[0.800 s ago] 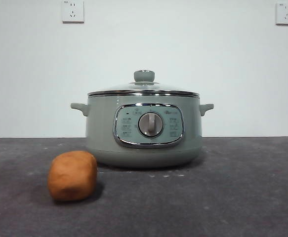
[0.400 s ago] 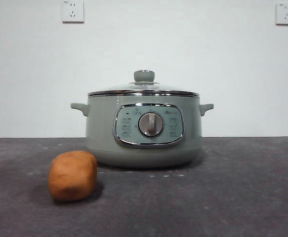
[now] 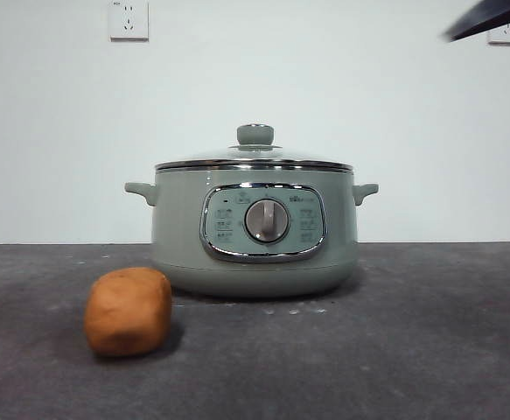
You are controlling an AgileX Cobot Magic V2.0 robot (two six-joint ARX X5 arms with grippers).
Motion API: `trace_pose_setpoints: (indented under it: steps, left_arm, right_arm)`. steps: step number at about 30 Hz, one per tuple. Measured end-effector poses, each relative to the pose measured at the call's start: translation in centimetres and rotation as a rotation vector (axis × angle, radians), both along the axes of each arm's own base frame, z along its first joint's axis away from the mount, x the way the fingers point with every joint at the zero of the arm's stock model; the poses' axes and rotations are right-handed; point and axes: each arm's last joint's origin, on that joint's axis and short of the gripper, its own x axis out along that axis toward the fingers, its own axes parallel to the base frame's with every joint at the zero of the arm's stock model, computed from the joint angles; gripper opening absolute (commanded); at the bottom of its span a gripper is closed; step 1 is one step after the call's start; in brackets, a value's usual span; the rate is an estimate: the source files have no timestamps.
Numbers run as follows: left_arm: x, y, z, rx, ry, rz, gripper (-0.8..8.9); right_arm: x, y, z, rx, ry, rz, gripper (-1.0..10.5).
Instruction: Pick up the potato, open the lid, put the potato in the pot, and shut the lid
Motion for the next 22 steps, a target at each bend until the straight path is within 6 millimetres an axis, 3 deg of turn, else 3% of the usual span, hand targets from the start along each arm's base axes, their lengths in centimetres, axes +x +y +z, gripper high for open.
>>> trace_pose_setpoints:
  steps: [6,13,17,22]
  left_arm:
    - [0.0,0.0,0.0,0.0,0.0,0.0,6.45]
    - [0.0,0.0,0.0,0.0,0.001,0.0,6.45]
    - [0.0,0.0,0.0,0.0,0.001,0.0,6.45]
    - [0.0,0.0,0.0,0.0,0.001,0.0,6.45]
  right_arm:
    - [1.1,6.3,-2.3,-0.032,0.039,0.078,6.0]
    - [1.9,13.4,-6.6,-0.146,0.112,0.113,6.0]
    - [2.6,16.5,-8.3,-0.215,0.144,0.122,6.0]
    - [3.6,19.7,-9.1,-0.274,0.137,0.088,6.0]
